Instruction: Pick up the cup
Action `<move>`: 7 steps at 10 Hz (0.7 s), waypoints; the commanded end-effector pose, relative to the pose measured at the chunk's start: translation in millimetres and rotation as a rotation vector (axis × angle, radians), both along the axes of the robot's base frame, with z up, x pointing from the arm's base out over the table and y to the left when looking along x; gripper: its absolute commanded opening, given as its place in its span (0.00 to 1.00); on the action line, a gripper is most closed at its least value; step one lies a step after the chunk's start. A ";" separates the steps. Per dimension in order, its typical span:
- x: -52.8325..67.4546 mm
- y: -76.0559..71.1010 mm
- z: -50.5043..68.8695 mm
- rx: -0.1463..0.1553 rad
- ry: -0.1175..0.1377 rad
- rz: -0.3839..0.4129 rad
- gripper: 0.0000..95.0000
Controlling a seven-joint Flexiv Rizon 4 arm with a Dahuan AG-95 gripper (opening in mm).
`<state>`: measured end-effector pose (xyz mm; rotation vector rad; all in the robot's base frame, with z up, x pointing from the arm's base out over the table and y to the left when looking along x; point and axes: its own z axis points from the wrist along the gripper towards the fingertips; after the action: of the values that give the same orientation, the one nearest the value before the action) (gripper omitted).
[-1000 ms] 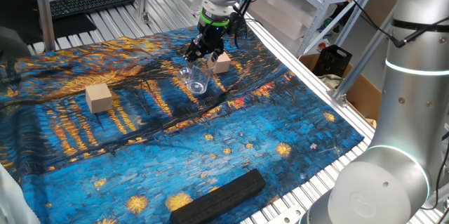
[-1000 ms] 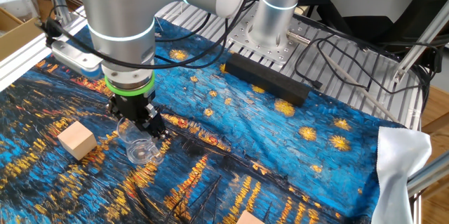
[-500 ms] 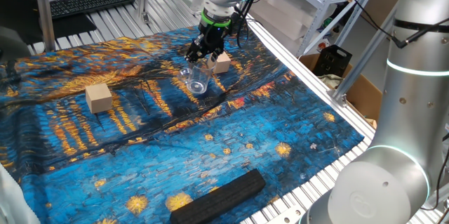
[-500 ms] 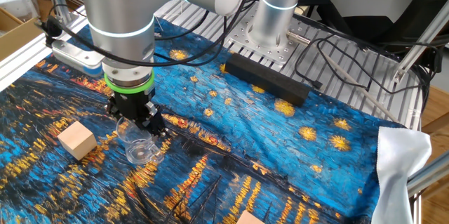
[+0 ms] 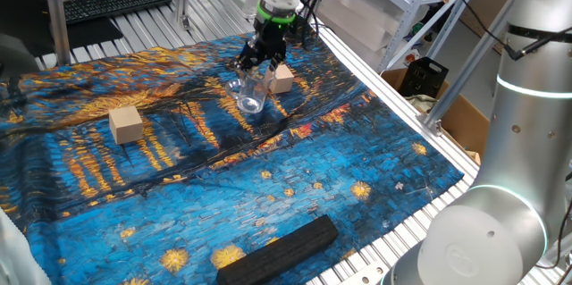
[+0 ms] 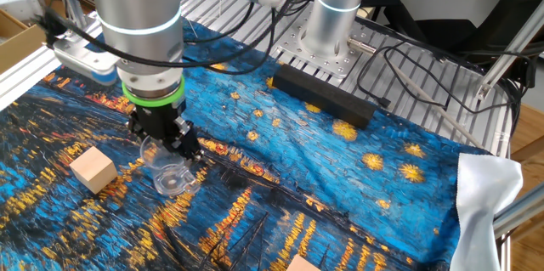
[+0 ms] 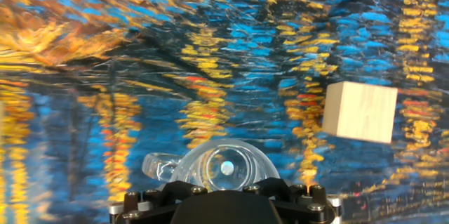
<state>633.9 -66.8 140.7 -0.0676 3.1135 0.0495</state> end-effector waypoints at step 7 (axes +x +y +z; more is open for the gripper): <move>-93.6 36.6 102.9 -0.009 0.020 -0.019 0.00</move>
<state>546.1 -31.0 240.5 -0.0356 3.1345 0.0401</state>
